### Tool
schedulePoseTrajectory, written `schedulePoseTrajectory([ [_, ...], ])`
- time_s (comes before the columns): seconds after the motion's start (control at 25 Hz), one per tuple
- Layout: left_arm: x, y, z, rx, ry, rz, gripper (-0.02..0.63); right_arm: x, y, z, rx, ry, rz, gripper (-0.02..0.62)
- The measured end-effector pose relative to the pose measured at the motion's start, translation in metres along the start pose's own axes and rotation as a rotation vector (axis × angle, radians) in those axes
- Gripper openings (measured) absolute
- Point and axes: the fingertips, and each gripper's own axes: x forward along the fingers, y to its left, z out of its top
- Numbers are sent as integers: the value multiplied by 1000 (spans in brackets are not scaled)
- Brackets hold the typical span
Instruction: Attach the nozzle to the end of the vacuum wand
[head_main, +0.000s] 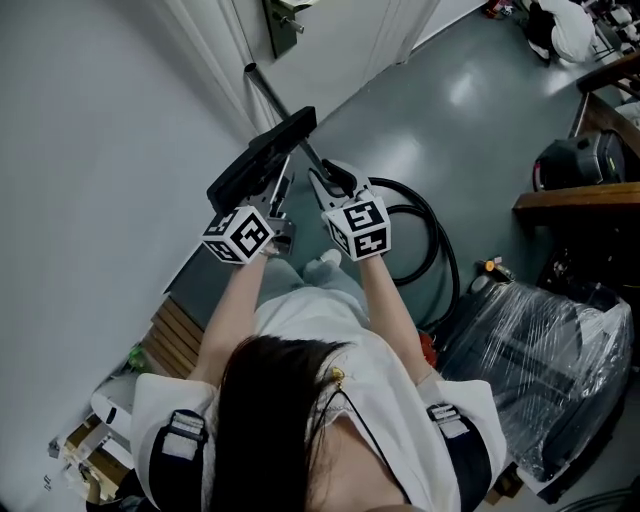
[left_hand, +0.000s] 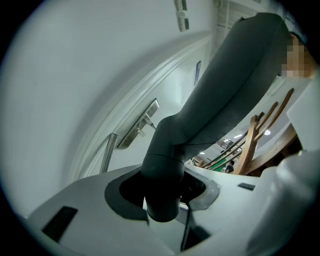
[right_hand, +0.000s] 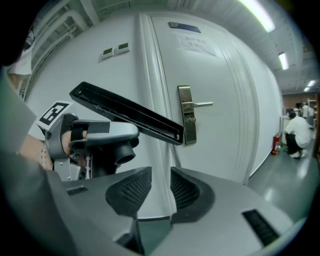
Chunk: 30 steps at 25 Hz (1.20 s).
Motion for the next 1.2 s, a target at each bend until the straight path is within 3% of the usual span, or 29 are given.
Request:
schedulePoseTrajectory([
  [0.44,2,1,-6,8,-35,85,163,-1,-9,-16,4,37,53,169],
  [0.68,13,7,-1,14,-60,120,163,2,-21,-13,-26,43,66,242],
  [1.2,43,32,9,47,-66,149,163,13,-57,-1,-31,8,23,270],
])
